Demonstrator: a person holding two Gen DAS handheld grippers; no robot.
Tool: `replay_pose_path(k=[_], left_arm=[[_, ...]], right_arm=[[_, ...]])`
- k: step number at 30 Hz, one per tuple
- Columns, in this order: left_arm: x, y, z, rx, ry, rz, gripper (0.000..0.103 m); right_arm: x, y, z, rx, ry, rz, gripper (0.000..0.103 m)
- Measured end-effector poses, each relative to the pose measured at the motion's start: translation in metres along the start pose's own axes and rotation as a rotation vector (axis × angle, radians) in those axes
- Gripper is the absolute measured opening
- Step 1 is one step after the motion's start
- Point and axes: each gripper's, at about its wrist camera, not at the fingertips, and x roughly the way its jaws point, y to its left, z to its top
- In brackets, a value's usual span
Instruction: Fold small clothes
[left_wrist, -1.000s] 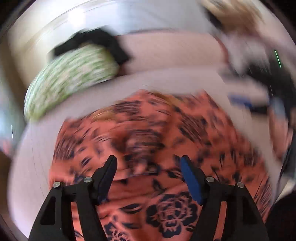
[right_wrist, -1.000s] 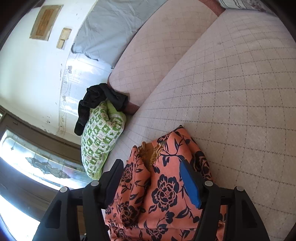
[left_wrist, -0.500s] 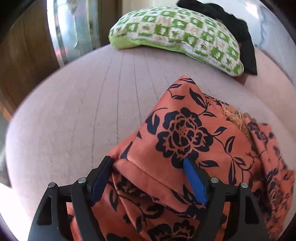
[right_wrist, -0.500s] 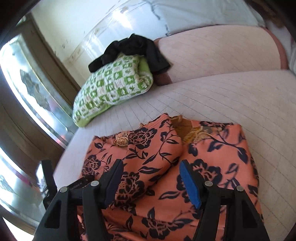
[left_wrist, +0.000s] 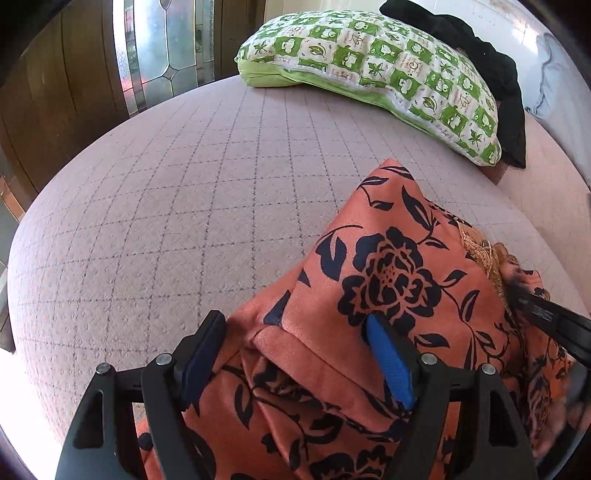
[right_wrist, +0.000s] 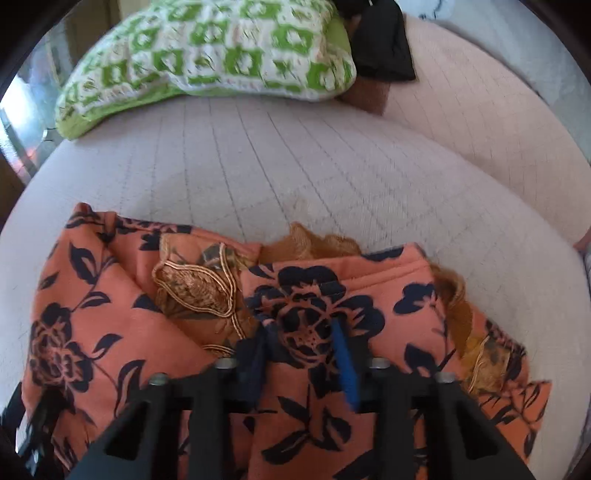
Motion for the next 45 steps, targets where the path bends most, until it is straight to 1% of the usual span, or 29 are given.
replay_pose_path(k=[2, 4, 6, 9, 10, 11, 12, 14, 15, 16, 18, 20, 23, 24, 26, 28, 29, 30, 31, 32, 33, 35, 36, 37, 39, 41, 43, 44, 45], left_arm=[[0.000, 0.002, 0.002, -0.016, 0.005, -0.011, 0.079], [-0.001, 0.003, 0.001, -0.025, 0.008, -0.011, 0.079], [-0.002, 0.003, 0.000, -0.027, 0.006, -0.007, 0.079], [-0.006, 0.003, -0.005, -0.021, -0.007, 0.006, 0.079], [-0.006, 0.001, -0.006, -0.012, -0.012, 0.011, 0.079], [-0.007, -0.001, -0.008, 0.002, -0.017, 0.018, 0.079], [-0.008, -0.003, -0.009, 0.017, -0.021, 0.026, 0.079], [-0.008, -0.006, -0.011, 0.035, -0.026, 0.040, 0.079], [-0.009, -0.006, -0.012, 0.038, -0.028, 0.042, 0.079], [-0.010, -0.006, -0.013, 0.037, -0.031, 0.042, 0.079], [-0.015, -0.005, -0.013, 0.032, -0.045, 0.045, 0.079], [-0.022, -0.007, -0.014, 0.030, -0.075, 0.034, 0.079], [-0.043, -0.015, -0.014, 0.041, -0.163, -0.029, 0.079], [-0.051, -0.022, -0.015, 0.064, -0.201, -0.058, 0.079], [-0.056, -0.037, -0.017, 0.127, -0.230, -0.111, 0.079], [-0.047, -0.047, -0.019, 0.178, -0.180, -0.152, 0.079], [-0.038, -0.052, -0.020, 0.194, -0.131, -0.145, 0.079], [-0.029, -0.054, -0.020, 0.204, -0.093, -0.117, 0.079], [-0.018, -0.054, -0.021, 0.218, -0.047, -0.075, 0.079], [-0.008, -0.055, -0.021, 0.239, -0.010, -0.046, 0.079], [-0.008, -0.057, -0.022, 0.261, -0.021, -0.033, 0.079], [-0.016, -0.060, -0.023, 0.275, -0.051, -0.018, 0.079], [-0.020, -0.059, -0.022, 0.261, -0.062, -0.040, 0.079], [-0.024, -0.057, -0.021, 0.240, -0.067, -0.074, 0.079], [-0.033, -0.053, -0.020, 0.198, -0.081, -0.160, 0.079], [-0.038, -0.056, -0.022, 0.203, -0.090, -0.206, 0.080], [-0.030, -0.069, -0.026, 0.247, -0.058, -0.197, 0.084], [-0.022, -0.072, -0.027, 0.269, -0.017, -0.175, 0.086], [-0.014, -0.075, -0.030, 0.291, 0.022, -0.152, 0.086]], right_arm=[[-0.019, -0.012, -0.006, 0.000, -0.038, -0.012, 0.010], [-0.048, -0.035, -0.016, 0.026, -0.115, -0.023, 0.009], [-0.082, -0.072, -0.032, 0.107, -0.202, -0.016, 0.009], [-0.122, -0.138, -0.078, 0.252, -0.351, 0.072, 0.009], [-0.128, -0.155, -0.097, 0.284, -0.387, 0.114, 0.010], [-0.127, -0.169, -0.116, 0.314, -0.390, 0.154, 0.013], [-0.121, -0.178, -0.125, 0.336, -0.358, 0.173, 0.014], [-0.092, -0.199, -0.166, 0.403, -0.176, 0.197, 0.020], [-0.081, -0.207, -0.183, 0.434, -0.097, 0.199, 0.020], [-0.074, -0.214, -0.201, 0.465, -0.044, 0.180, 0.020], [-0.077, -0.224, -0.224, 0.491, -0.029, 0.179, 0.020], [-0.091, -0.231, -0.227, 0.514, -0.063, 0.178, 0.020], [-0.113, -0.236, -0.213, 0.527, -0.184, 0.191, 0.020], [-0.117, -0.232, -0.207, 0.515, -0.226, 0.184, 0.020], [-0.115, -0.223, -0.193, 0.493, -0.262, 0.199, 0.020], [-0.101, -0.215, -0.176, 0.494, -0.266, 0.204, 0.020], [-0.093, -0.212, -0.171, 0.501, -0.265, 0.202, 0.020], [-0.082, -0.210, -0.168, 0.513, -0.252, 0.207, 0.020], [-0.067, -0.210, -0.166, 0.530, -0.216, 0.208, 0.020], [-0.051, -0.209, -0.164, 0.544, -0.167, 0.189, 0.018], [-0.035, -0.210, -0.166, 0.555, -0.121, 0.166, 0.017], [-0.038, -0.210, -0.165, 0.553, -0.166, 0.155, 0.016], [-0.044, -0.207, -0.161, 0.541, -0.160, 0.139, 0.018], [-0.053, -0.203, -0.160, 0.527, -0.186, 0.141, 0.020], [-0.068, -0.192, -0.157, 0.491, -0.256, 0.208, 0.020], [-0.079, -0.171, -0.152, 0.427, -0.278, 0.293, 0.020], [-0.082, -0.147, -0.147, 0.350, -0.282, 0.329, 0.020], [-0.077, -0.135, -0.145, 0.315, -0.255, 0.343, 0.020], [-0.069, -0.127, -0.145, 0.301, -0.207, 0.354, 0.020]])
